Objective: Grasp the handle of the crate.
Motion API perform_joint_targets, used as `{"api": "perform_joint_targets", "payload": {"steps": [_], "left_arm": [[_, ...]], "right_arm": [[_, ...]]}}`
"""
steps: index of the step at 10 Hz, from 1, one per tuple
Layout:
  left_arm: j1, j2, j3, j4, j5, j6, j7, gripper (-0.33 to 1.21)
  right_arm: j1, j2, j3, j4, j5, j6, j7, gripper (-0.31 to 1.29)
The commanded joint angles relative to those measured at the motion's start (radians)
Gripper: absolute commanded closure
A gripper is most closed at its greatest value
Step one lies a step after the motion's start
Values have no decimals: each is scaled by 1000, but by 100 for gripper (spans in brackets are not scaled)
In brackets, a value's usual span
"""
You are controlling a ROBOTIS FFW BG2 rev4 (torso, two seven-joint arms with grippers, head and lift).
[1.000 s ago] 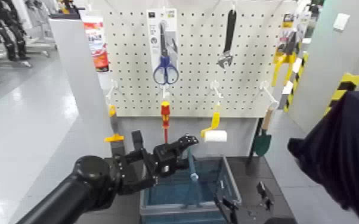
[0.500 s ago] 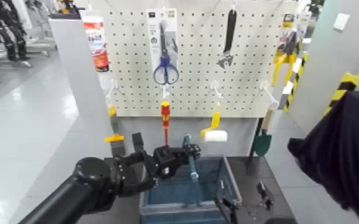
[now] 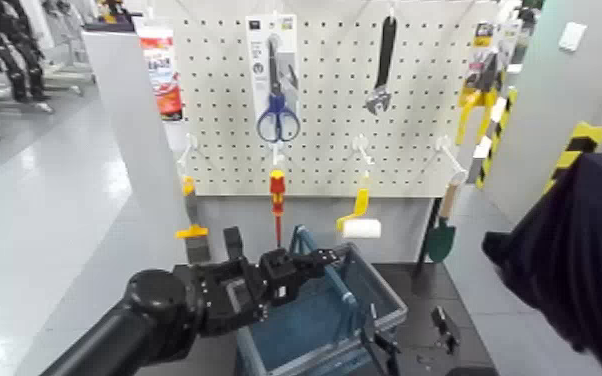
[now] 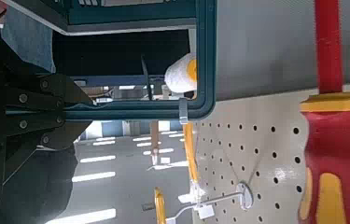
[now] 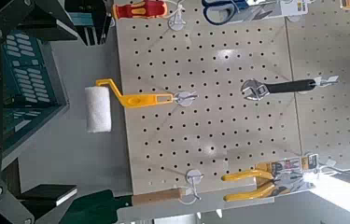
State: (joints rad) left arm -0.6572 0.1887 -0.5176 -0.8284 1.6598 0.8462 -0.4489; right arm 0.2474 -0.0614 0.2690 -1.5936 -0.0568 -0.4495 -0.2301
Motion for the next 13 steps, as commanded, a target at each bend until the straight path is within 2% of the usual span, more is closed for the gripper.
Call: {"api": "perform_joint_targets", "payload": {"steps": [1,5,9,10,12,13], "left_arm": [[25,3,7,-35,0,13,-1,118],[77,23,27,-137,0,53,-1,118],[162,60,97,-298,-2,102,62,118],[186,77,103,-344,0,106,67,118],[245,126,100,-436,67,114,136,118],[263,135,99,-468,90,117,156,118]], "right_arm": [[3,0,-4,0,0,0,0,14],[9,0,-13,-2,2,0,-3,14],[15,-2,-19,-3,2,0,-5,14],[15,0,-20,-3,2,2,-6,14],[18,2,-25,-3,3,5,-8,14],[18,2,-27,-3,5,6,-9,14]]}}
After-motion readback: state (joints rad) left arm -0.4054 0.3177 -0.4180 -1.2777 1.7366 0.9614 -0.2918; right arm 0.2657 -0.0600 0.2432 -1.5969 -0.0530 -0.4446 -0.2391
